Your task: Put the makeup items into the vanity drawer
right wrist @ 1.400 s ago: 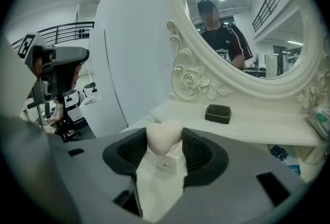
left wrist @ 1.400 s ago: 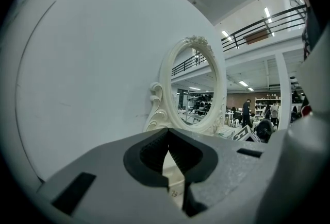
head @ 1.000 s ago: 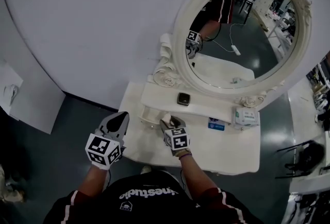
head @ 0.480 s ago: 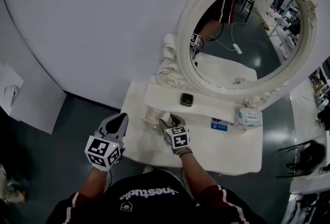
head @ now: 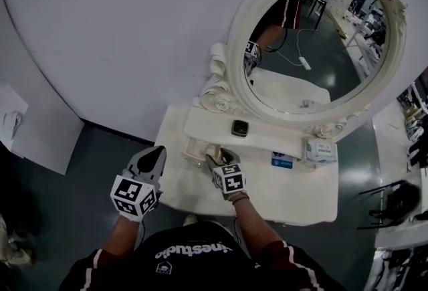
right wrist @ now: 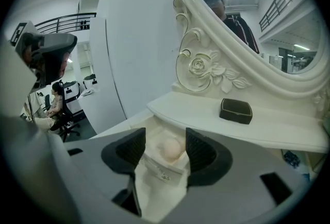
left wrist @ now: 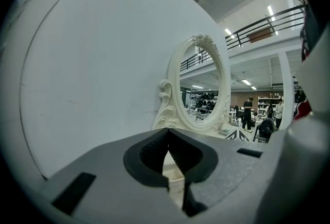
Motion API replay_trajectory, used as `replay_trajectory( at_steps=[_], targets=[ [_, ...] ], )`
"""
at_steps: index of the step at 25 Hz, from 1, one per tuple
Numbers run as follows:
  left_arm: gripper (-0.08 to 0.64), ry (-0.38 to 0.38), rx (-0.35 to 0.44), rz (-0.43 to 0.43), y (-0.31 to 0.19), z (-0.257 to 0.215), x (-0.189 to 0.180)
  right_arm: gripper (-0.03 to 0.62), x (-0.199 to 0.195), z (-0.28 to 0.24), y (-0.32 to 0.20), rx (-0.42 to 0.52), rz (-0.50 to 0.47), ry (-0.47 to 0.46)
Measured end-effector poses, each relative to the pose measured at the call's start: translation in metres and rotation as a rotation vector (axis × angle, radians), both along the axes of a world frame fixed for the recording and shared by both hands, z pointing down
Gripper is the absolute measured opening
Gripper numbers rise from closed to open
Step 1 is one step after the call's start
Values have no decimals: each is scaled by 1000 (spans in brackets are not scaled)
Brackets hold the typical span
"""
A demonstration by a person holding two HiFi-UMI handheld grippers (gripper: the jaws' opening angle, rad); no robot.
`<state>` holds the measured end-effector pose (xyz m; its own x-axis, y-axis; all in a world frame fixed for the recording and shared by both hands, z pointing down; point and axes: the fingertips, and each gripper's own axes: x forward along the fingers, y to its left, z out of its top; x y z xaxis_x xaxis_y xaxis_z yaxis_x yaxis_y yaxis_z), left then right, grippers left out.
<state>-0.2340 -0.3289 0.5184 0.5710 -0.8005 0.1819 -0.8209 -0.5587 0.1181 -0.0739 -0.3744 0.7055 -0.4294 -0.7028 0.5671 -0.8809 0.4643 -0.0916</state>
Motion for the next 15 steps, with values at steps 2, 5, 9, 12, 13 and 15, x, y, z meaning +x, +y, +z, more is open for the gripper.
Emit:
replay_trajectory(
  at_steps=[2, 5, 9, 12, 13, 15],
  targets=[
    [3, -4, 8, 2, 0, -1, 1, 239, 1, -1, 1, 1, 4, -2],
    [5, -14, 17, 4, -1, -1, 2, 238, 2, -3, 2, 2, 9, 2],
    [4, -4, 15, 15, -2, -1, 5, 236, 4, -6, 6, 4, 21, 1],
    [3, 3, 11, 34, -2, -1, 14, 236, 8, -11, 10, 7, 34, -4],
    [4, 6, 10, 43, -1, -1, 18, 235, 11, -13, 11, 7, 40, -6],
    [3, 14, 6, 65, 0, 0, 28, 233, 15, -17, 14, 7, 52, -6]
  ],
)
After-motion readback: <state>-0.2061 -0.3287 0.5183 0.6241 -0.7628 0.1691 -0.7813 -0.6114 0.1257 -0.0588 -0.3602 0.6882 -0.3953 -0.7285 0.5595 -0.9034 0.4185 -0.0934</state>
